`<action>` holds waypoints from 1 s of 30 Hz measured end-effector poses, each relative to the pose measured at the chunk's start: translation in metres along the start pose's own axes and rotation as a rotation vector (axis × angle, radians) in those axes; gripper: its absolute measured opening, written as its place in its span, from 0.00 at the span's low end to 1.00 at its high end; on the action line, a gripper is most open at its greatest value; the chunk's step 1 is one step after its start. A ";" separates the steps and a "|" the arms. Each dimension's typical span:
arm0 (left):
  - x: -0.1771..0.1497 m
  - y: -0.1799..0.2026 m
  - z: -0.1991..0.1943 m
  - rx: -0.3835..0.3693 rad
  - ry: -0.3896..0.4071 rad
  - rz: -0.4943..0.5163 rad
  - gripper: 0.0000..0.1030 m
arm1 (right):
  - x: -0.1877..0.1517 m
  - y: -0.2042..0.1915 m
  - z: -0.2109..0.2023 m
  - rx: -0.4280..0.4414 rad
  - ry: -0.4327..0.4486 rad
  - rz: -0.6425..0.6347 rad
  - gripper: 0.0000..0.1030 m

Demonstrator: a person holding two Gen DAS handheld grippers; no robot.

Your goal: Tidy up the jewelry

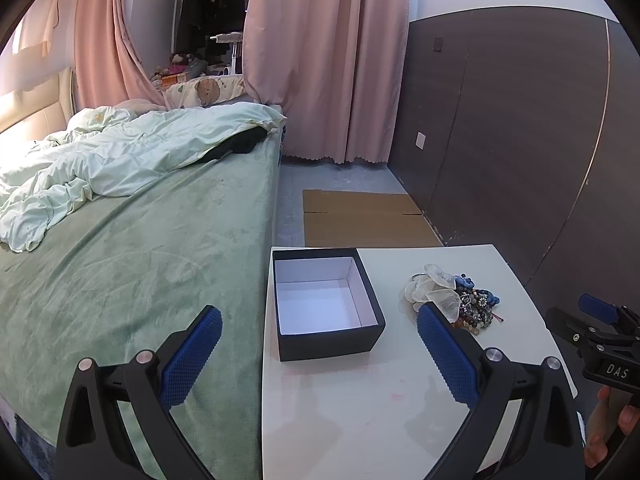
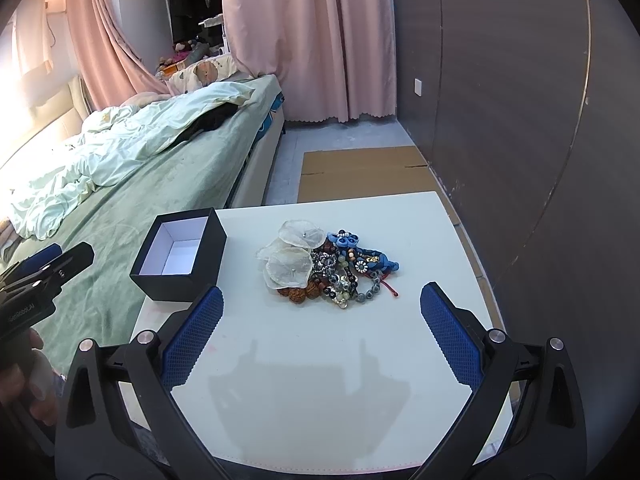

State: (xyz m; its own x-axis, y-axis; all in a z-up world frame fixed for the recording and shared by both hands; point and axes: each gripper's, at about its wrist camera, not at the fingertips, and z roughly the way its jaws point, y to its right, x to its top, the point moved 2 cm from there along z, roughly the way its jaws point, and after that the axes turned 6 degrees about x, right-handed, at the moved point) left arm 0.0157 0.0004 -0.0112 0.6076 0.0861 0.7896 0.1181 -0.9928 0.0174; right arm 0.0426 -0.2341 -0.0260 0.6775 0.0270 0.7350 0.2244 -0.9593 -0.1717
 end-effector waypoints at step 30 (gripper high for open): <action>0.009 0.067 0.040 -0.171 -0.027 -0.047 0.76 | 0.021 0.068 0.006 0.101 0.035 0.239 0.91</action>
State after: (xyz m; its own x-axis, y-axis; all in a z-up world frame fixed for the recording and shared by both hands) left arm 0.0605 -0.0619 -0.0276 0.6255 0.1327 0.7689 0.0131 -0.9871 0.1597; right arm 0.0758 -0.2969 -0.0258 0.6957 -0.2083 0.6875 0.1309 -0.9043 -0.4064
